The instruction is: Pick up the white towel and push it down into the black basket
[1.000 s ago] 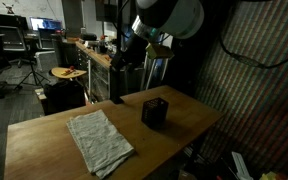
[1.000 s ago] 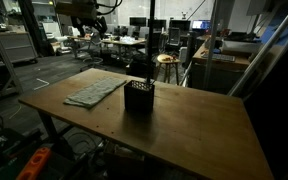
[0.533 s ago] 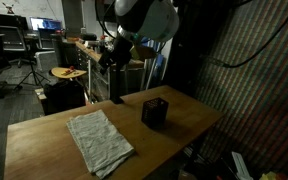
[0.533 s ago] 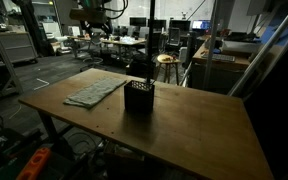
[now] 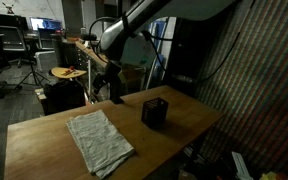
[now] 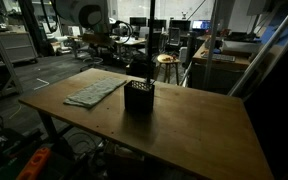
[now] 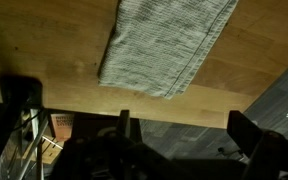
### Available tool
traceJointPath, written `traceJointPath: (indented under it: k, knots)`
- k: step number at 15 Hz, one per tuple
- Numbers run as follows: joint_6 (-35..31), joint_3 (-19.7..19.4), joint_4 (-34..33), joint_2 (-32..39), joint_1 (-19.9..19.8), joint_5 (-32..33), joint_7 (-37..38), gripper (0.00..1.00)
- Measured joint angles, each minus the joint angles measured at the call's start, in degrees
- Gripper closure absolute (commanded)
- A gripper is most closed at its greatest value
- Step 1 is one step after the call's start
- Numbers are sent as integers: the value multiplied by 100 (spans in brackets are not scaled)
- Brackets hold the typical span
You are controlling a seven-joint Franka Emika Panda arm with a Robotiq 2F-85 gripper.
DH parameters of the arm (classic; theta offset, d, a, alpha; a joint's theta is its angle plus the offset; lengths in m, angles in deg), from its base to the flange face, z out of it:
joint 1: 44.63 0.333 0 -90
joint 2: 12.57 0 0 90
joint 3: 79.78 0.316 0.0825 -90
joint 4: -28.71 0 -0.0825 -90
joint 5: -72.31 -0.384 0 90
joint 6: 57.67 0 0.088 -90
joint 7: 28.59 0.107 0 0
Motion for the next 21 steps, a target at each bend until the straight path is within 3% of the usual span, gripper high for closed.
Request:
traceJointPath:
  k: [5,14,21]
  knots:
    - [-288,359,-386,865,-46,143,214,0]
    - [-901,635,-544,1889,-272,643,312,0]
    - [-1346,560,-797,2468,-376,1405,348,0]
